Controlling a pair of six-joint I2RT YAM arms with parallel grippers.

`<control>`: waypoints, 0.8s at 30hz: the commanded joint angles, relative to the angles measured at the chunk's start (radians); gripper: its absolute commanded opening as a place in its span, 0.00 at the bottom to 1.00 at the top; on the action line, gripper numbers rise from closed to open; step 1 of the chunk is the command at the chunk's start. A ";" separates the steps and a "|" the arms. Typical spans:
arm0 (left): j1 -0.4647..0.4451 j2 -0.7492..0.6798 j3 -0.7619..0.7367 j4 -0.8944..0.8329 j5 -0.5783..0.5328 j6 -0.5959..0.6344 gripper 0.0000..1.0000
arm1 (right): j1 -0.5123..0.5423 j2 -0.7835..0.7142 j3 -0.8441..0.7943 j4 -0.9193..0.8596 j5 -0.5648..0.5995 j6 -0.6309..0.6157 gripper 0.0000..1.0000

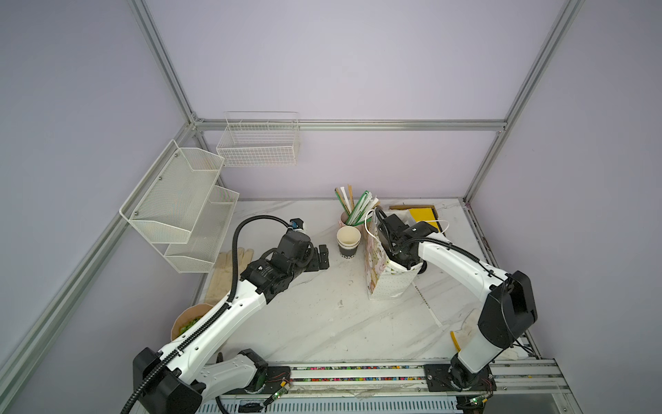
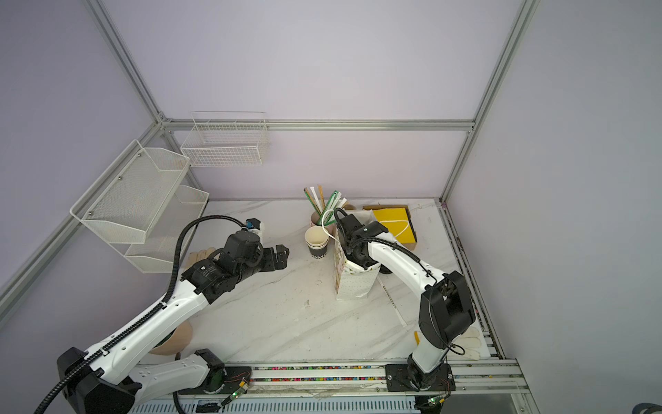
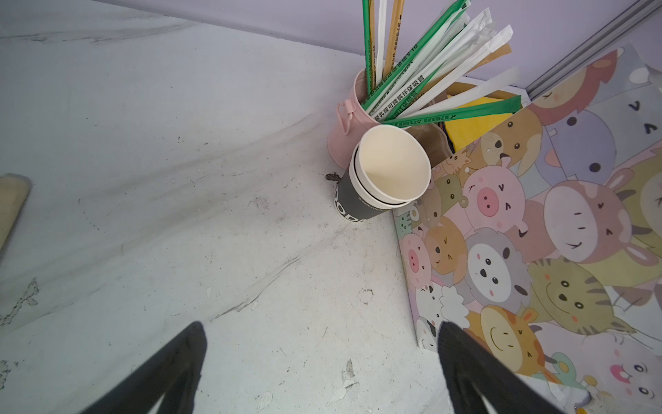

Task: Pack the takeout coffee
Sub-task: 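Open the right gripper and release the cup inside the bag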

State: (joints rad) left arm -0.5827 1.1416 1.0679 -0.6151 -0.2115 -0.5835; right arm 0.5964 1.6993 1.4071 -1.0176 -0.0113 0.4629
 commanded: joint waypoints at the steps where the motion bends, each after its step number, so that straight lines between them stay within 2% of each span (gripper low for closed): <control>1: 0.004 -0.017 0.062 0.031 0.009 0.008 1.00 | 0.023 0.208 -0.207 -0.003 -0.114 -0.029 0.59; 17: 0.005 -0.019 0.062 0.030 0.009 0.008 1.00 | 0.024 0.244 -0.215 0.006 -0.121 -0.052 0.61; 24: 0.005 -0.020 0.061 0.030 0.008 0.009 1.00 | 0.023 0.207 -0.123 -0.072 -0.090 -0.032 0.64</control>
State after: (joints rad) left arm -0.5827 1.1416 1.0679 -0.6151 -0.2115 -0.5831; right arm 0.5964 1.6985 1.4086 -1.0142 -0.0055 0.4515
